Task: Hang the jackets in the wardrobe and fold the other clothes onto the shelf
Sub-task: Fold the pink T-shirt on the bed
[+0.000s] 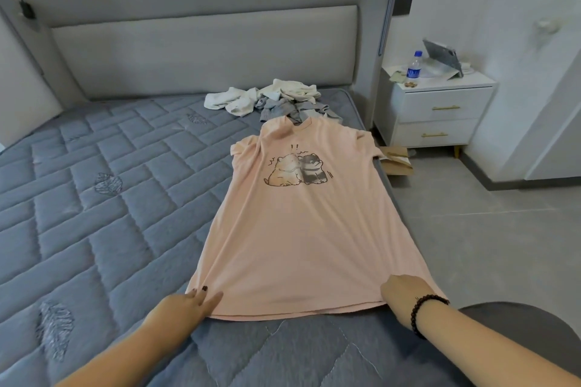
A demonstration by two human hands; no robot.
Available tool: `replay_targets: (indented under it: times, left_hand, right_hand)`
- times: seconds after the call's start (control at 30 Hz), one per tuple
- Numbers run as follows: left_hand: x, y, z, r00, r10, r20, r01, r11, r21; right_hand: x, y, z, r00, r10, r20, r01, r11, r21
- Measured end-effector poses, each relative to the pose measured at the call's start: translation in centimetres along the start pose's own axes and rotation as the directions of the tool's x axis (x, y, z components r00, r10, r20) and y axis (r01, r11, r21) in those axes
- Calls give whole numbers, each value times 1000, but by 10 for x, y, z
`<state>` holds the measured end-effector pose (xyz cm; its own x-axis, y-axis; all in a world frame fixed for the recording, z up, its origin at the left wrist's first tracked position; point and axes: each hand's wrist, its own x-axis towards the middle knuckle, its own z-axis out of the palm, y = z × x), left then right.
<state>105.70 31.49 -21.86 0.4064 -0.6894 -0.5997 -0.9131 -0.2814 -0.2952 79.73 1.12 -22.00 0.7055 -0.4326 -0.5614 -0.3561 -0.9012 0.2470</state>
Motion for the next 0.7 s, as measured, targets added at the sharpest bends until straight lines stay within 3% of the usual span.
replay_targets:
  times: [0.17, 0.27, 0.33, 0.4, 0.47, 0.53, 0.63, 0.7]
  left_hand:
    - [2, 10, -12, 992, -5, 124, 3, 1000, 15]
    - [14, 10, -46, 986, -62, 157, 73, 995, -66]
    - [35, 13, -72, 996, -73, 56, 80, 988, -132]
    - [64, 23, -96, 987, -78, -144, 45, 974, -220]
    - [98, 37, -115, 948, -99, -303, -26, 923, -384]
    - [133, 53, -130, 926, -104, -363, -110, 846, -521]
    - [189, 73, -151, 906, -68, -417, -178, 834, -523]
    - [227, 83, -166, 915, -80, -394, -152, 839, -523]
  right_hand:
    - [-16, -8, 7, 996, -26, 88, 24, 1000, 16]
    - [-16, -15, 5, 987, -27, 161, 24, 1000, 16]
    - [-12, -16, -2, 976, -32, 214, 29, 999, 21]
    - [-5, -15, -13, 973, -33, 228, 23, 998, 50]
    - [6, -13, -24, 988, -10, 152, -8, 993, 117]
    - [25, -8, -32, 998, 48, -38, -37, 969, 245]
    - [67, 11, -35, 948, 112, -297, 33, 897, 441]
    - [96, 27, -32, 935, 94, -342, 70, 896, 438]
